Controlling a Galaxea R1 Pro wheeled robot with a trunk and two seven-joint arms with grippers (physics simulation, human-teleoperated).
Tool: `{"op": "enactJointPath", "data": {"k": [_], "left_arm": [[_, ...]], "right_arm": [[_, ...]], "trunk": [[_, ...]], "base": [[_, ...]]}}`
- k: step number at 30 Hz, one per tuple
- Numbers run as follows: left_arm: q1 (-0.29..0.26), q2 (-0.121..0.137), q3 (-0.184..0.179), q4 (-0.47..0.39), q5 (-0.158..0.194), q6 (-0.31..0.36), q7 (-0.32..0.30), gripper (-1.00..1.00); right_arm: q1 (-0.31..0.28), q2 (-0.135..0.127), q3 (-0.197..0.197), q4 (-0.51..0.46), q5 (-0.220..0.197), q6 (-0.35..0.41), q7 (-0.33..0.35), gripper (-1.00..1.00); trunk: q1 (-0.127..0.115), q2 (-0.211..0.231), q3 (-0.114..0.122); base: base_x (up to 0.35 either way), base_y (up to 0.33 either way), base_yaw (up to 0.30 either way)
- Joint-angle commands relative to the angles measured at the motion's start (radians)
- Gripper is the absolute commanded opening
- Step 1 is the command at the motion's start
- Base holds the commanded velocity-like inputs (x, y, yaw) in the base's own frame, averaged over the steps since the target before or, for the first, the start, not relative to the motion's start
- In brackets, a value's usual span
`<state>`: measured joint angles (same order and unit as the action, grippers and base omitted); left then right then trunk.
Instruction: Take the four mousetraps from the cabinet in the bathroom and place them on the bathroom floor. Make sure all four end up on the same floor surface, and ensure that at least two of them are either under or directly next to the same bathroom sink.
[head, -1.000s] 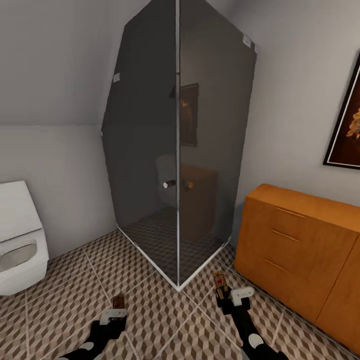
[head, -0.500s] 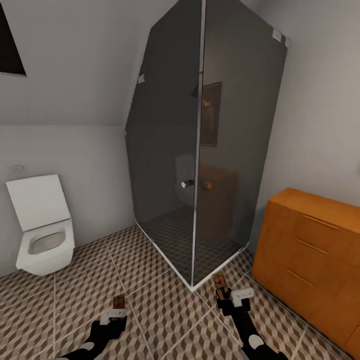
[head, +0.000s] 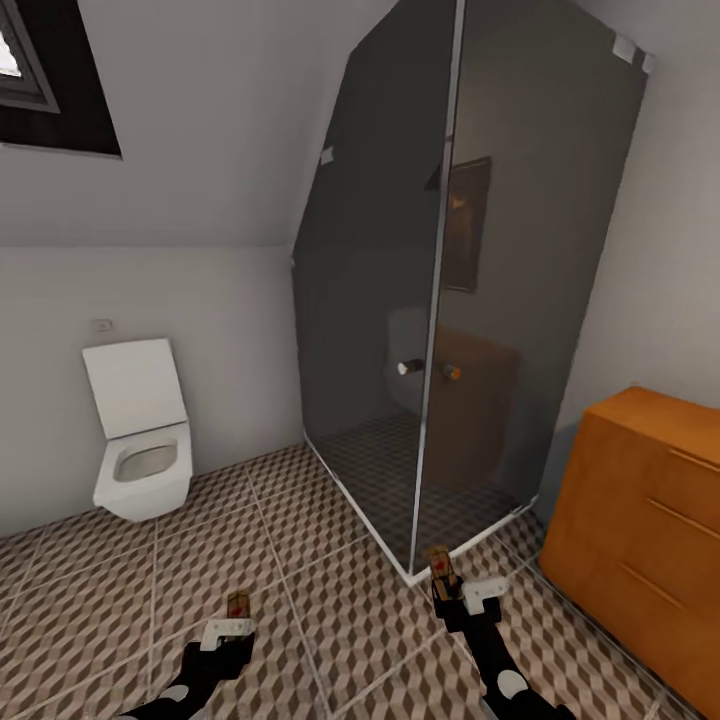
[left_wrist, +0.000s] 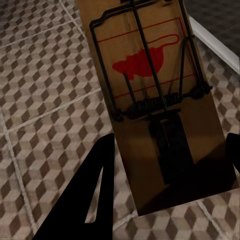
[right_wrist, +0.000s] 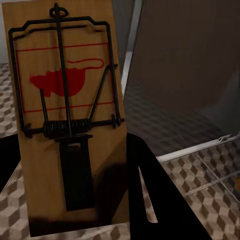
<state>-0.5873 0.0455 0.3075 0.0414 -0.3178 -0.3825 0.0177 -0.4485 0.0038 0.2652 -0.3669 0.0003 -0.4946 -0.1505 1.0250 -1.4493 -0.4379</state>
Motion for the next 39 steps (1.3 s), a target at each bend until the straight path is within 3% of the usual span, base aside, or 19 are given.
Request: {"op": "enactJointPath", "data": {"k": [1, 26, 39], "left_arm": [[-0.002, 0.001, 0.009, 0.004, -0.01, -0.006, 0.002, -1.0], [-0.002, 0.0, 0.009, 0.004, -0.01, -0.006, 0.002, -1.0], [-0.002, 0.0, 0.009, 0.005, -0.01, -0.006, 0.001, -1.0]], "right_arm": [[-0.001, -0.001, 0.008, 0.002, -0.003, -0.002, -0.008, -1.0], [-0.001, -0.001, 0.008, 0.022, -0.002, -0.002, -0.008, -1.0], [-0.001, -0.001, 0.008, 0.022, -0.002, -0.002, -0.008, -1.0]], "trunk": [[0.0, -0.001, -0.002], [0.0, -0.001, -0.015], [0.0, -0.001, -0.021]], "base": [[0.0, -0.074, 0.265], [0.0, -0.063, 0.265], [0.0, 0.272, 0.264]]}}
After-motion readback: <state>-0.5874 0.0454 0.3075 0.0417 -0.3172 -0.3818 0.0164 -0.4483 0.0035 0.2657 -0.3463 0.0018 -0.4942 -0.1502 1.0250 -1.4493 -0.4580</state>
